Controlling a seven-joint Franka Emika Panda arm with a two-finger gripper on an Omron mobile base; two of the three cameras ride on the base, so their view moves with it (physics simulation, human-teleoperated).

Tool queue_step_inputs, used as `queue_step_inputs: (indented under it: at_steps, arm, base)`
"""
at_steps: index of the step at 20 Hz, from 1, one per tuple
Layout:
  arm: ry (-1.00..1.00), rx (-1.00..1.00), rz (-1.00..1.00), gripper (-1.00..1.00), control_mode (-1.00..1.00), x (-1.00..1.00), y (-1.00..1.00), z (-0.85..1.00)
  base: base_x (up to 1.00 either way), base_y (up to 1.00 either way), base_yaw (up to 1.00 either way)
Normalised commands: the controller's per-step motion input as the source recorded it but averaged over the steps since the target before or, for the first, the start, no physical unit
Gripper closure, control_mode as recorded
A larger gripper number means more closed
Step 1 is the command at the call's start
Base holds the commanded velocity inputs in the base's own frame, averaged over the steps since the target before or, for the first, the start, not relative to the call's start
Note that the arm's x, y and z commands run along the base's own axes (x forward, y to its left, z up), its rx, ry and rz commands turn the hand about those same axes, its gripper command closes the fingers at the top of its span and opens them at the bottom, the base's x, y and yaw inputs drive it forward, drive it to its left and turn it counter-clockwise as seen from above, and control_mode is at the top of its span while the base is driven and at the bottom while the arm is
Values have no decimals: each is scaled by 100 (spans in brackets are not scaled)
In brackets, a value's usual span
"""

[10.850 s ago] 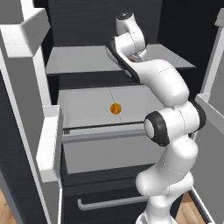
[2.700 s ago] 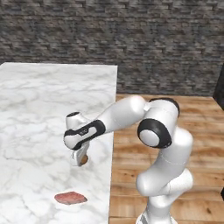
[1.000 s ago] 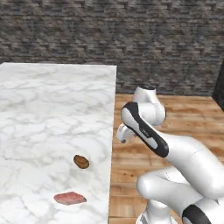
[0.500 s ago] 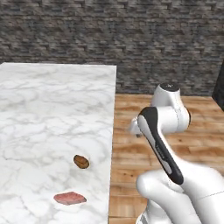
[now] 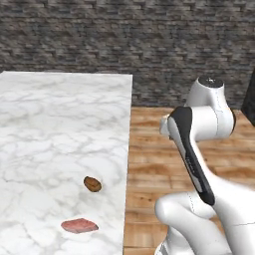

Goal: Open the fridge, remove the orange, potato, and steak, and place them on any counter.

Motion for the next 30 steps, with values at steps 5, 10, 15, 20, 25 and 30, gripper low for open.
queue_step_inputs:
  at_steps: [5,10,15,20,25,30]
  arm:
    - [-2,-1,0,-100,-100,-44,0,20]
    - [-14,-2,0,-100,-100,-53,0,35]
    - [-8,-2,0,-100,-100,-9,2,7]
    - [0,0,0,-100,100,0,0,0]
    - [0,0,0,-100,100,0,0,0]
    - [0,0,0,-100,100,0,0,0]
  base:
    - [0,0,0]
    - [0,0,0]
    - [0,0,0]
    - [-10,-7,-19]
    - [-34,-6,-83]
    - [-33,0,-88]
